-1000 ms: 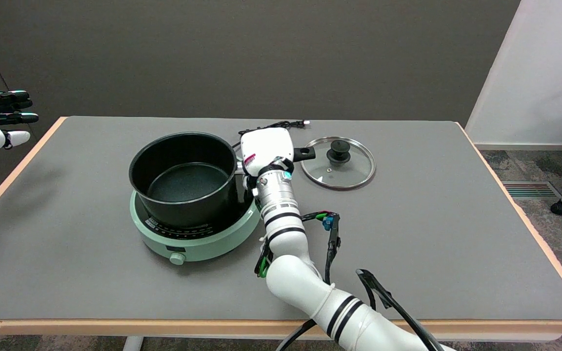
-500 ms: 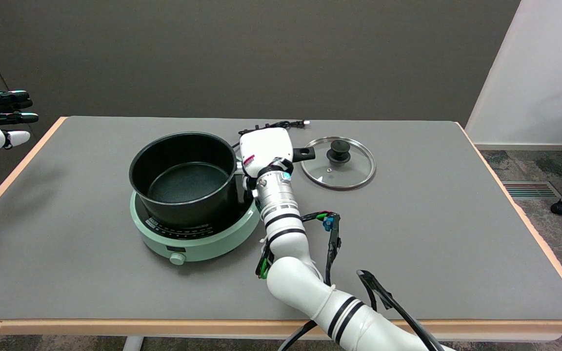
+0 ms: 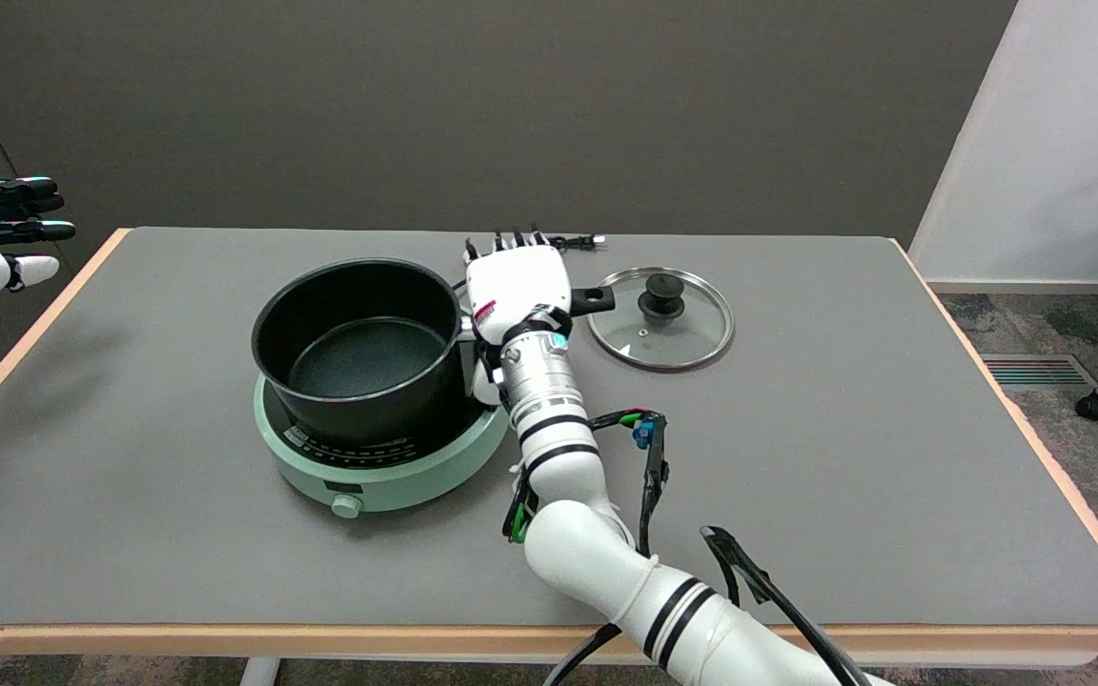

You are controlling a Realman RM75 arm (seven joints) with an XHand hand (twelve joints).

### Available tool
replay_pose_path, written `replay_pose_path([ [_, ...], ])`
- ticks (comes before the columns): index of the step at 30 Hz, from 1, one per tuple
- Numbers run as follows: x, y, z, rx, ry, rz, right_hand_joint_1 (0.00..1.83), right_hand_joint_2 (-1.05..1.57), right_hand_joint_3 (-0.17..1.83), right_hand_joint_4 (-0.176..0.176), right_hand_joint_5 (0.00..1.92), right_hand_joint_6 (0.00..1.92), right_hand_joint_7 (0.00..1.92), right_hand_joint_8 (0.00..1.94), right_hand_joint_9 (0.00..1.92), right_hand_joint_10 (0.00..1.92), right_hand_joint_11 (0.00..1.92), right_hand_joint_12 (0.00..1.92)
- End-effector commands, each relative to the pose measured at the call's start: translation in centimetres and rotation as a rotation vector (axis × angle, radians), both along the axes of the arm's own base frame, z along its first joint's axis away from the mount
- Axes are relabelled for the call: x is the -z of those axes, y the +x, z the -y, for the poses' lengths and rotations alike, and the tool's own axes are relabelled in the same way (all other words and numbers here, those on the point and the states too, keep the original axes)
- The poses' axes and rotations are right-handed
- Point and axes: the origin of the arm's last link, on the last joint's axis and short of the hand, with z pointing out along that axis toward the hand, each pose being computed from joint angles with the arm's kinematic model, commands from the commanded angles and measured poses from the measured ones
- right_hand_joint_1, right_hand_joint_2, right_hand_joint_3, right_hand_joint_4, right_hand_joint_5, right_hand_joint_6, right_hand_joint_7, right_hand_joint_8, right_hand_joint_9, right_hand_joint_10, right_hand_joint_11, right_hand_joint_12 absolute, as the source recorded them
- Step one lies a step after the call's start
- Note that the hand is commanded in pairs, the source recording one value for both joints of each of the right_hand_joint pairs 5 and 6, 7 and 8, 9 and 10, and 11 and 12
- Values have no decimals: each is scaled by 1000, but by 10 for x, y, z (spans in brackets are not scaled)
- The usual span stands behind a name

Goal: Place the soup pot onto the induction stove.

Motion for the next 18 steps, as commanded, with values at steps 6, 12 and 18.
replay_pose_path([
  [6, -2, 7, 1, -24, 34, -75, 1201, -573, 1507, 17, 196, 196, 196, 196, 196, 196, 196, 196],
  [12, -15, 26, -6, -89, 19, -65, 1215, -611, 1276, 37, 162, 162, 162, 162, 162, 162, 162, 162],
  [18, -25, 45, -21, -148, 27, -49, 1209, -651, 1239, 68, 88, 88, 88, 88, 88, 88, 88, 88],
])
